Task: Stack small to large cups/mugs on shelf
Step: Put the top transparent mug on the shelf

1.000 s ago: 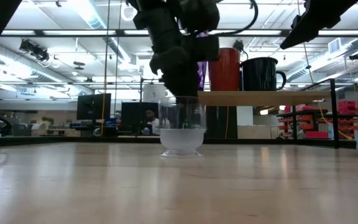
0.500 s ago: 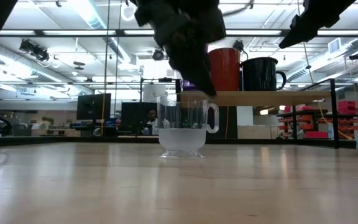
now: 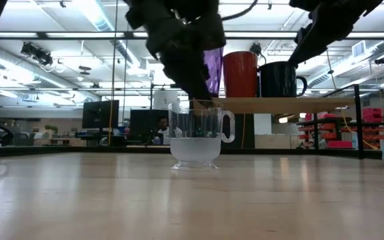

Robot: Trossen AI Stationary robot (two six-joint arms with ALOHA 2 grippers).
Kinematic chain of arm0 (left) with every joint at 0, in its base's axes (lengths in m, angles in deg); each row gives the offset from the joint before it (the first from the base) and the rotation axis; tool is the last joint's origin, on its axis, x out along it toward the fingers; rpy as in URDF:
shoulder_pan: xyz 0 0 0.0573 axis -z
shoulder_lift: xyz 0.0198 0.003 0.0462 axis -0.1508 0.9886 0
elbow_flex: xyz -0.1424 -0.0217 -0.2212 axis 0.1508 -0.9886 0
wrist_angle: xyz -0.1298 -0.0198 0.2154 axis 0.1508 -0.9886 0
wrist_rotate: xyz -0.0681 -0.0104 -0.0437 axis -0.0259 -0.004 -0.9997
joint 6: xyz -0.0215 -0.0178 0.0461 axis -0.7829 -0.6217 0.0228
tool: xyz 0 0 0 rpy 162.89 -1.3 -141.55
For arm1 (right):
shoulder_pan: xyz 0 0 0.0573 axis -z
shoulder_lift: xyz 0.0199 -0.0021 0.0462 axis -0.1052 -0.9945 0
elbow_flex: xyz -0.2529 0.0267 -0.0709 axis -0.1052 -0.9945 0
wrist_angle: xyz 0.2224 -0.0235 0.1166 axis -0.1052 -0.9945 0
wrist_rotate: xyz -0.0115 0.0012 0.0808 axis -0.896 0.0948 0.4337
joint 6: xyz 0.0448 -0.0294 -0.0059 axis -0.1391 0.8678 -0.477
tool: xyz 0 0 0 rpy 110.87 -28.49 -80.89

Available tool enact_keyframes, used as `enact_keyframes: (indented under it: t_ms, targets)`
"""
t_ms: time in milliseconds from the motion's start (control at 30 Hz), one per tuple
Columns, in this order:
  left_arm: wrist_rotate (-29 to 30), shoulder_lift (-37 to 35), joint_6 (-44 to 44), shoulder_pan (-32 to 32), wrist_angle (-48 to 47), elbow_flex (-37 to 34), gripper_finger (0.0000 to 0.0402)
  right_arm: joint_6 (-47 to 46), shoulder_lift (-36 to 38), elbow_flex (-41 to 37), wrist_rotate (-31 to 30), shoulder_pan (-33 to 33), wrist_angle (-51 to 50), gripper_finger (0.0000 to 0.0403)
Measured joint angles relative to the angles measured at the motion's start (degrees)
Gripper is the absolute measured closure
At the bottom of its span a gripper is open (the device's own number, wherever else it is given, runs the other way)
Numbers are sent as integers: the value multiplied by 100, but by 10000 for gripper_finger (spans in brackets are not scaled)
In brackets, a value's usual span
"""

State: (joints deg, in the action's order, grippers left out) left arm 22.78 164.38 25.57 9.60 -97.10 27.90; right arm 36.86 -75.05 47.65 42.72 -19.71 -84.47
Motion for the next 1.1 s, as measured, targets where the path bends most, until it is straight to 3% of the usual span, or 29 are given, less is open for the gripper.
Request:
enact_keyframes:
  t_ms: [333,500,667,733,800,967,1100]
  targets:
    - [93,-1485,-638,-20,1272,-1500,394,206,-872,63,370,38,1030,231]
    - [447,-2041,-901,-24,1711,-2063,380,298,-1285,326,573,146,1130,231]
    - [581,-2504,-1014,-40,2772,-2713,395,450,-1783,679,904,307,1011,231]
    - [594,-2694,-1052,-46,2791,-2966,395,501,-1995,834,1004,354,1035,231]
    - [802,-2729,-1119,-50,3114,-3012,389,629,-2124,976,1053,415,924,231]
    - [979,-2839,-1164,-48,2909,-3064,366,847,-2283,1237,1077,484,1048,231]
    - [982,-3021,-1160,-4,2832,-3119,373,886,-2341,1277,1132,500,1170,231]
